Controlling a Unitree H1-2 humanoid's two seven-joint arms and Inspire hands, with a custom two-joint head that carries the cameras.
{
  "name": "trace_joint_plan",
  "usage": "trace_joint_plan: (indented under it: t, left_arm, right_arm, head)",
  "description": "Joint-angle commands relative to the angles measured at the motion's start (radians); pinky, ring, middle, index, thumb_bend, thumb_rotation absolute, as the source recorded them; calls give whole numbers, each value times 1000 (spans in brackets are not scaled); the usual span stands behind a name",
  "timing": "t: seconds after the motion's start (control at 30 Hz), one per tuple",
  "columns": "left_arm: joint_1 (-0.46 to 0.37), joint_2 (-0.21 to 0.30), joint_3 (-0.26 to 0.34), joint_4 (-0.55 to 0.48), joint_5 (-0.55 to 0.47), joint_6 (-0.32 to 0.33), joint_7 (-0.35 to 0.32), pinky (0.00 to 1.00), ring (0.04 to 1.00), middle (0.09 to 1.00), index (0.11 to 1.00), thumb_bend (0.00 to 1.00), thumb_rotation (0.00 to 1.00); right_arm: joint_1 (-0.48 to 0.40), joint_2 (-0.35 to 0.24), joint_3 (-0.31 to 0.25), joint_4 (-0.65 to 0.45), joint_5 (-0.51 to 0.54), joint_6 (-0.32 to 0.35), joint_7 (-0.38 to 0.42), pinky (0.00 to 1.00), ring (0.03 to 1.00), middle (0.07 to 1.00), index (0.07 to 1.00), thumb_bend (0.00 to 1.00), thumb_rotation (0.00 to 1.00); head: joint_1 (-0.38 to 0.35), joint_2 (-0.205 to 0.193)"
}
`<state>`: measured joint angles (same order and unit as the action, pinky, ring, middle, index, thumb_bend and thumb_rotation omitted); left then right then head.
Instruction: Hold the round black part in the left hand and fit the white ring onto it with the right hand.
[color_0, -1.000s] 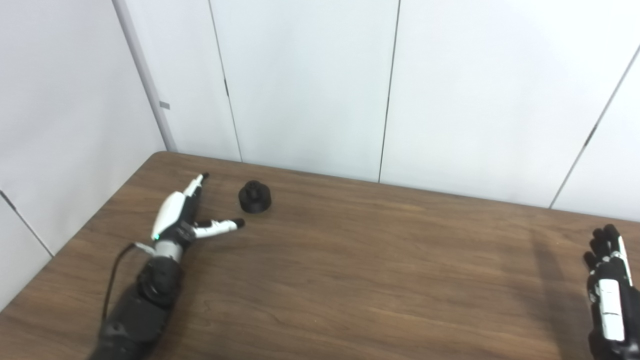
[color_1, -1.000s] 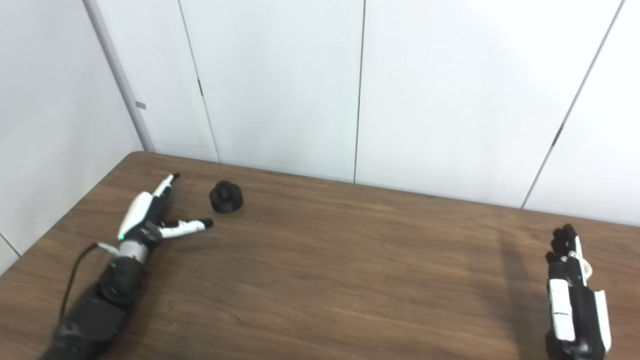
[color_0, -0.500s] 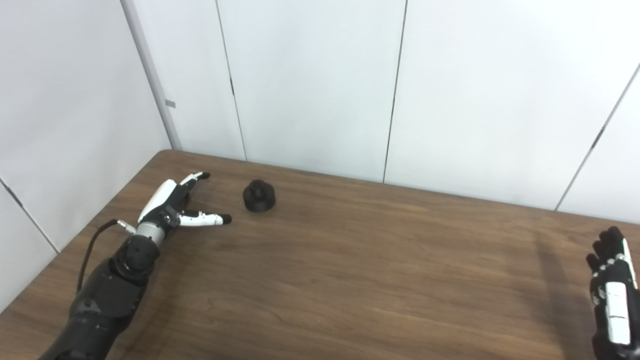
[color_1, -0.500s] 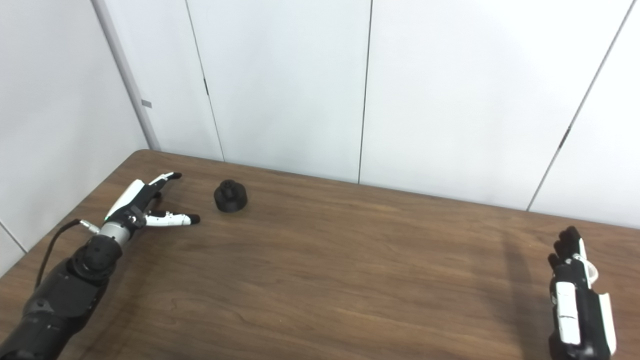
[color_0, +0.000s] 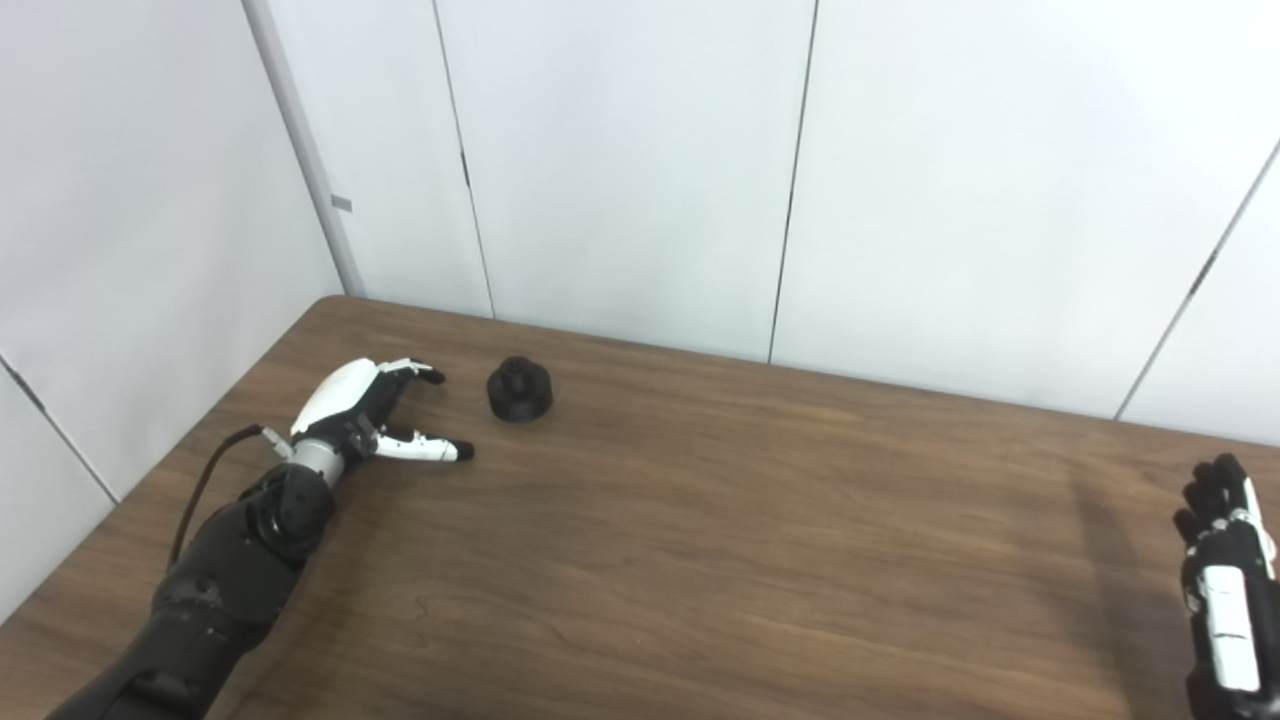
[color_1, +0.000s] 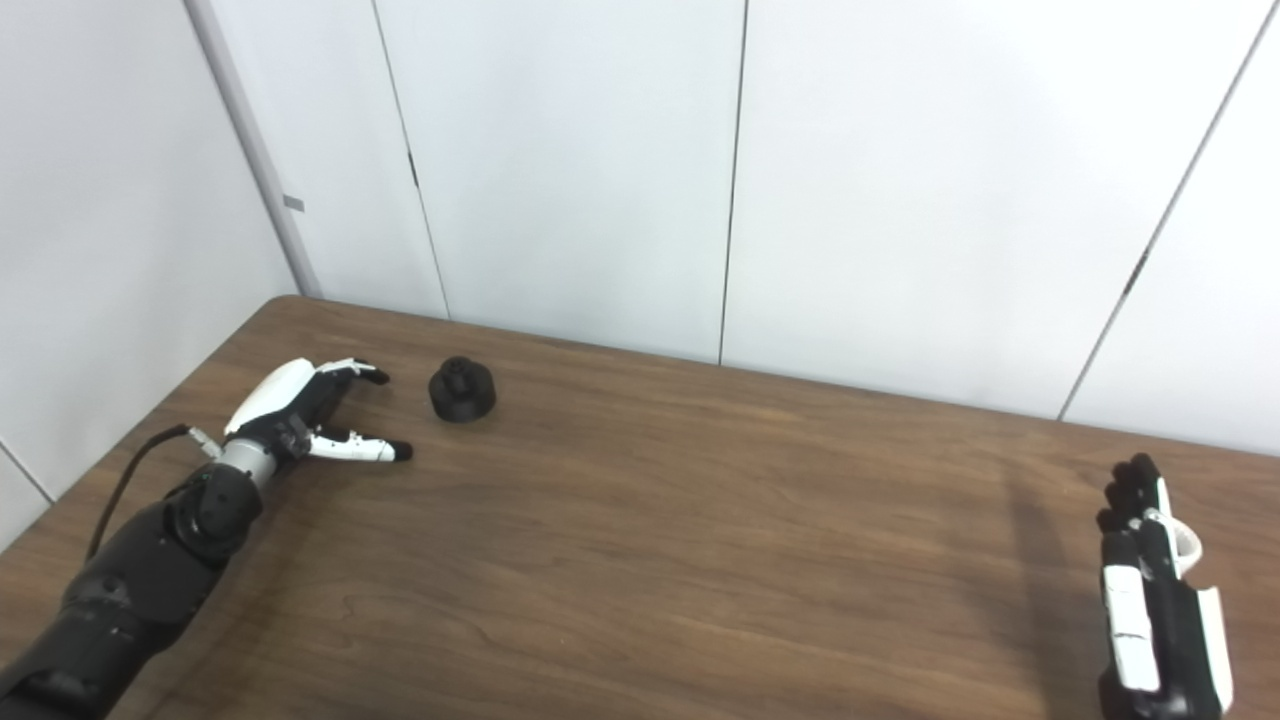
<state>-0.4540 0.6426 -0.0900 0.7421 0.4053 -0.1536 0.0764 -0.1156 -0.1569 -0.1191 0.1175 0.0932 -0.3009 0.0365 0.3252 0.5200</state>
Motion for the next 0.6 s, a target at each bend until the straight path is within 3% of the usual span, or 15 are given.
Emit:
trace_joint_plan:
  t: [0.0, 0.17, 0.57]
  left_arm:
    - [-45, 2, -11, 11, 18, -8, 18, 1000, 985, 940, 811, 1000, 311]
    - [-76, -15, -45, 76, 28, -31, 35, 1000, 986, 939, 819, 1000, 323]
    - [-158, -61, -115, 187, 35, -64, 46, 1000, 976, 936, 808, 1000, 322]
  right_arm:
    - [67, 11, -1, 23, -3, 10, -5, 1000, 979, 974, 1000, 389, 880]
    - [75, 10, -5, 2, 44, 31, 19, 1000, 987, 986, 1000, 378, 856]
    - [93, 16, -4, -32, 21, 41, 4, 1000, 998, 991, 1000, 383, 888]
  head:
    - [-1, 2]
    - [1, 6]
    - [-12, 13]
